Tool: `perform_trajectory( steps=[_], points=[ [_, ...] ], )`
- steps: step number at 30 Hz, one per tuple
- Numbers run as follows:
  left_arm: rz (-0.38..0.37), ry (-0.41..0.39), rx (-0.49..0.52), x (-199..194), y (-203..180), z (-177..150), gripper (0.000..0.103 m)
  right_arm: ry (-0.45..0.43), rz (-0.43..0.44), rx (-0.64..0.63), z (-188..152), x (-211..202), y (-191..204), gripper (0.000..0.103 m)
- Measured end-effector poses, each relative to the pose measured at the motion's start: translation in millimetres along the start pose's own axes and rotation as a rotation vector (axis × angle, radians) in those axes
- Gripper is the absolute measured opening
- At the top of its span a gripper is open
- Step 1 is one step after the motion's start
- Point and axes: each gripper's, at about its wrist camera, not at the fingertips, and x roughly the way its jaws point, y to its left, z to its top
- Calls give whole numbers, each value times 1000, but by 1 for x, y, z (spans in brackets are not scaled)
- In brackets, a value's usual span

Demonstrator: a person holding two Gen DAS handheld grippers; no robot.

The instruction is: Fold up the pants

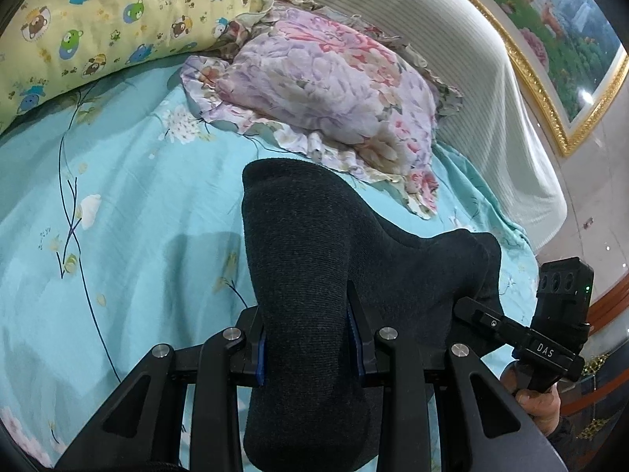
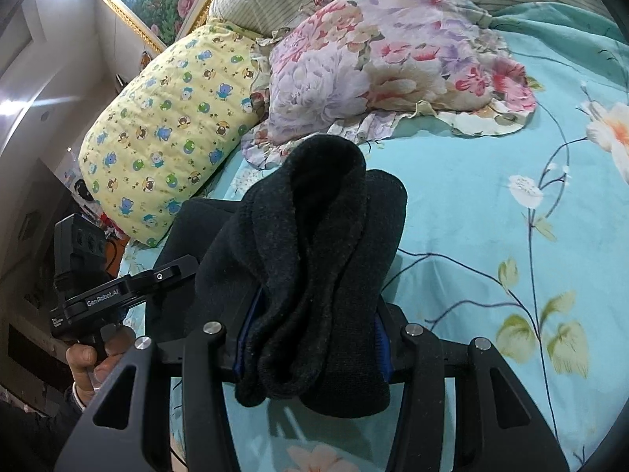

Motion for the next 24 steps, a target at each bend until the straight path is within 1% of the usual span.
perform_trajectory(
  steps=[9,10,12,14,16,18,21,22,24],
  points=[
    [24,22,-11,15,11,-3,33,41,-10,-7,3,20,-8,51],
    [28,24,-13,16,11,-4,35,46,-10,-5,2,21,-10,52],
    [35,30,-9,20,13,-5,37,55,-15,-1,1,24,-13,56],
    [50,32,-5,21,13,-5,43,62,-15,7,1,26,-17,60],
    [60,33,-1,22,14,-6,47,64,-20,17,-1,28,-21,61],
    [70,33,-2,22,15,-8,52,65,-18,32,-3,29,-25,66],
    [87,28,5,20,15,-8,58,62,-23,47,-7,29,-28,69],
    [96,27,6,19,15,-9,61,62,-20,54,-7,28,-29,69],
    [104,23,6,17,15,-9,62,60,-18,64,-8,26,-28,69]
  ],
)
